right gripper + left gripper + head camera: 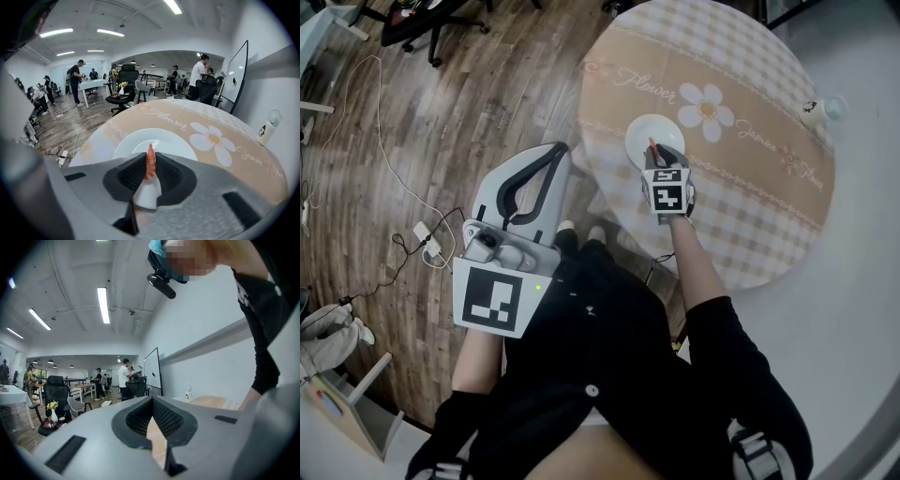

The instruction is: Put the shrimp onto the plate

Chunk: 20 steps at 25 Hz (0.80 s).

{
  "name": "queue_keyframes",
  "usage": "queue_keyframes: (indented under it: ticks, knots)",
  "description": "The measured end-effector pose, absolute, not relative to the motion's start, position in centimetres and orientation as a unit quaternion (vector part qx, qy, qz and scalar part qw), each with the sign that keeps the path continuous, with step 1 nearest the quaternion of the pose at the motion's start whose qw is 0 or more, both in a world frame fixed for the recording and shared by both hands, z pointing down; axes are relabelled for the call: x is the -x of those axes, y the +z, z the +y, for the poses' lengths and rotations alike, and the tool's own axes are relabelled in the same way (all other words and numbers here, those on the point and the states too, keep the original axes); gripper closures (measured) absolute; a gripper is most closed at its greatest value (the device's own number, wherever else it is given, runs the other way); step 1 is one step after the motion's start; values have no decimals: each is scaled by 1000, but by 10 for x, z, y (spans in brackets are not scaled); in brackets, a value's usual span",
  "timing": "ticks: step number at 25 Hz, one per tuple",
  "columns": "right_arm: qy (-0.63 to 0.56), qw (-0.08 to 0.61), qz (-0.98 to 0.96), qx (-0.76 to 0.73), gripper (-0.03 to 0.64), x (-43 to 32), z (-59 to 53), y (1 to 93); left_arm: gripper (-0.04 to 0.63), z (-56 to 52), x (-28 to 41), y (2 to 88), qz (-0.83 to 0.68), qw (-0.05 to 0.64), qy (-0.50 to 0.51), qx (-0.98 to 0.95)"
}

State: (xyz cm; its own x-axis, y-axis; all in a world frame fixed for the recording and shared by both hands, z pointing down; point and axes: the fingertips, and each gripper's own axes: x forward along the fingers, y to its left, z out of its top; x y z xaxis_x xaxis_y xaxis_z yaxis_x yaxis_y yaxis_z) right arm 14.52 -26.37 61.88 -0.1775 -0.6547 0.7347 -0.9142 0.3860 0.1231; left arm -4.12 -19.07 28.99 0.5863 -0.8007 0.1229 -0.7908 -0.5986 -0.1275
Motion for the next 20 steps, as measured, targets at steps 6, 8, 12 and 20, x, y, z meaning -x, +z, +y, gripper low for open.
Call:
queue_keyframes:
  ticks: [6, 8, 12, 20]
  knots:
    - [200, 370, -733, -535, 571, -152, -272, 629, 592, -189, 47, 292, 451, 26, -92, 887]
    - [209, 364, -734, -533, 569, -149, -274, 630, 592, -188, 49, 291, 454, 27, -92, 886]
    - [233, 354, -732, -533, 569, -151, -275, 631, 592, -188, 47, 292, 451, 27, -91, 888]
    - [236, 315, -738, -548, 540, -152, -274, 616, 592, -187, 45, 291, 446, 30, -86, 891]
